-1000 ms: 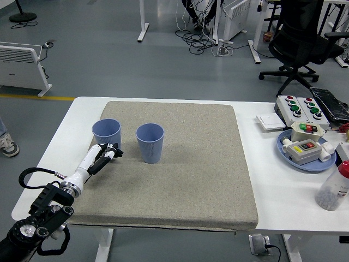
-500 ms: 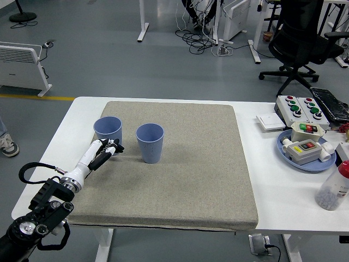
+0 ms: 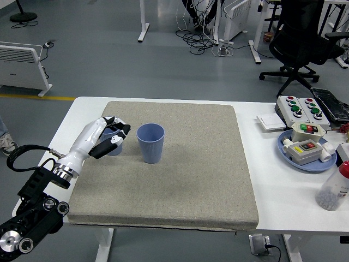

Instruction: Push cup pick cup insert cup

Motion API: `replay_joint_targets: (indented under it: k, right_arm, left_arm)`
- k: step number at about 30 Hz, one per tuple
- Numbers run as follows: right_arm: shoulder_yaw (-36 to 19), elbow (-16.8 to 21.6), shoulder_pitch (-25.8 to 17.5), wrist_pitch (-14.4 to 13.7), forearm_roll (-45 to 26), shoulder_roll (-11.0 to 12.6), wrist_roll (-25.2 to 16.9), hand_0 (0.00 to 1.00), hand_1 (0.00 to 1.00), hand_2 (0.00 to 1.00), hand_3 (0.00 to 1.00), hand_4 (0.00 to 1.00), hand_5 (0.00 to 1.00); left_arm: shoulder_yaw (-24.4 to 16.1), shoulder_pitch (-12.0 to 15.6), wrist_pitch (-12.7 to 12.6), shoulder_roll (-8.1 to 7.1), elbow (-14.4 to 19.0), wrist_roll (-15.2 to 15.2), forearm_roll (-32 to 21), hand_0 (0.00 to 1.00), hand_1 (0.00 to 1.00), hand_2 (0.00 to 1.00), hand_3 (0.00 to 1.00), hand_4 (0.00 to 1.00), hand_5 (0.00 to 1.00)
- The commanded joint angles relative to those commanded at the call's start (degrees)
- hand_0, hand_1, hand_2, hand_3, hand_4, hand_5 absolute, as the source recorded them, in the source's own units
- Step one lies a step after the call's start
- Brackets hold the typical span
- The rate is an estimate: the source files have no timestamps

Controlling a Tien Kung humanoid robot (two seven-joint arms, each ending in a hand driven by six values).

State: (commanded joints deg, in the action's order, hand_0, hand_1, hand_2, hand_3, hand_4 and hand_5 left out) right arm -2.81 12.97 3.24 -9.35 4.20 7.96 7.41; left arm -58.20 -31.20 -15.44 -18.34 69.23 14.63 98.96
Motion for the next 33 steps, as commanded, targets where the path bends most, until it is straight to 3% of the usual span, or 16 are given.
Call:
replay_joint_targets:
  k: [2, 3, 7, 8, 9, 13, 22, 26, 27, 32, 33]
  right_arm:
    - [0.39, -0.01, -0.12, -0.01, -0.22, -0.03, 0.06, 0.708, 0.63, 0.681, 0.596, 0.148, 0.5]
    - [0.55, -0.02, -0.16, -0.02, -0.3, -0.03, 0.08, 0.707, 0.629, 0.681, 0.596, 0.147, 0.497]
    - [1.06, -0.04, -0.25, -0.05, -0.6, 0.03, 0.09, 0.707, 0.629, 0.681, 0.596, 0.147, 0.497]
    - [1.12, -0.04, -0.24, -0.05, -0.66, 0.05, 0.08, 0.707, 0.629, 0.681, 0.596, 0.147, 0.497]
    - [1.29, -0.04, -0.23, -0.06, -0.78, 0.08, 0.06, 0.707, 0.628, 0.678, 0.595, 0.147, 0.499]
    - [1.68, -0.04, -0.04, -0.13, -0.97, 0.19, 0.02, 0.707, 0.628, 0.678, 0.595, 0.147, 0.499]
    - [1.89, -0.04, 0.48, -0.49, -1.08, 0.49, -0.36, 0.707, 0.627, 0.673, 0.591, 0.145, 0.496]
    - [1.93, -0.04, 0.7, -0.63, -0.92, 0.7, -0.47, 0.707, 0.627, 0.673, 0.591, 0.145, 0.496]
    - [1.96, -0.04, 0.73, -0.7, -0.96, 0.75, -0.52, 0.707, 0.622, 0.668, 0.591, 0.144, 0.497]
    - [2.08, -0.06, 0.96, -0.98, -0.88, 1.04, -0.71, 0.707, 0.622, 0.668, 0.591, 0.144, 0.497]
    - [2.12, -0.07, 0.99, -1.05, -0.92, 1.08, -0.76, 0.707, 0.615, 0.657, 0.589, 0.143, 0.496]
  left_arm:
    - [1.17, -2.71, 2.94, 0.17, 0.75, -3.31, 4.8, 0.493, 0.614, 0.605, 0.626, 0.954, 0.703]
    - [1.69, -3.73, 4.23, 0.28, 0.39, -4.65, 7.02, 0.835, 0.896, 0.971, 0.998, 0.978, 0.596]
    - [5.21, -10.92, 13.5, 1.4, -4.32, -12.0, 16.7, 0.835, 0.896, 0.971, 0.998, 0.978, 0.596]
    - [5.78, -12.17, 15.69, 1.62, -5.27, -12.83, 19.04, 0.835, 0.896, 0.971, 0.998, 0.978, 0.596]
    - [6.87, -13.67, 17.72, 2.16, -6.76, -13.67, 21.11, 0.92, 0.964, 0.998, 0.998, 0.985, 0.574]
    - [10.07, -18.34, 23.16, 3.56, -12.85, -14.92, 24.32, 0.92, 0.964, 0.998, 0.998, 0.985, 0.574]
    - [14.81, -24.85, 26.85, 5.96, -23.5, -15.73, 21.51, 0.901, 0.947, 0.991, 0.998, 0.989, 0.56]
    - [15.66, -26.62, 26.5, 6.85, -27.09, -15.02, 19.35, 0.901, 0.947, 0.991, 0.998, 0.989, 0.56]
    - [15.84, -27.23, 26.84, 7.19, -28.32, -14.99, 18.44, 0.749, 0.847, 0.891, 0.998, 0.934, 0.518]
    - [16.49, -28.99, 28.27, 8.39, -32.6, -14.88, 16.88, 0.749, 0.847, 0.891, 0.998, 0.934, 0.518]
    - [16.73, -29.19, 28.47, 8.55, -33.11, -14.87, 16.74, 0.64, 0.78, 0.825, 0.998, 0.917, 0.512]
